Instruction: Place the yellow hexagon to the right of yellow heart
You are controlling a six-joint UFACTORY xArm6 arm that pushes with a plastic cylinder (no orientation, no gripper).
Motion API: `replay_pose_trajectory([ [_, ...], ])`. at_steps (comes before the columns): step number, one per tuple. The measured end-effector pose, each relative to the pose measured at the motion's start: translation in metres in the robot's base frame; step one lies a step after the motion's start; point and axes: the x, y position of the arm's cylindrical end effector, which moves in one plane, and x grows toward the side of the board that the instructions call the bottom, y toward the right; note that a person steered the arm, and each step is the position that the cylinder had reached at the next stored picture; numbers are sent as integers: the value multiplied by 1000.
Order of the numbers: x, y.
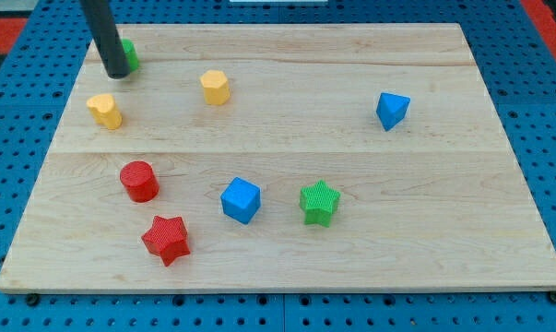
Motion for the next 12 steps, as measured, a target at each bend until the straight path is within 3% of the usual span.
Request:
replay_pose_trajectory([
  [2,-39,0],
  [6,-35,17],
  [7,-35,125],
  [8,-32,191],
  [10,-15,121],
  [12,59,122],
])
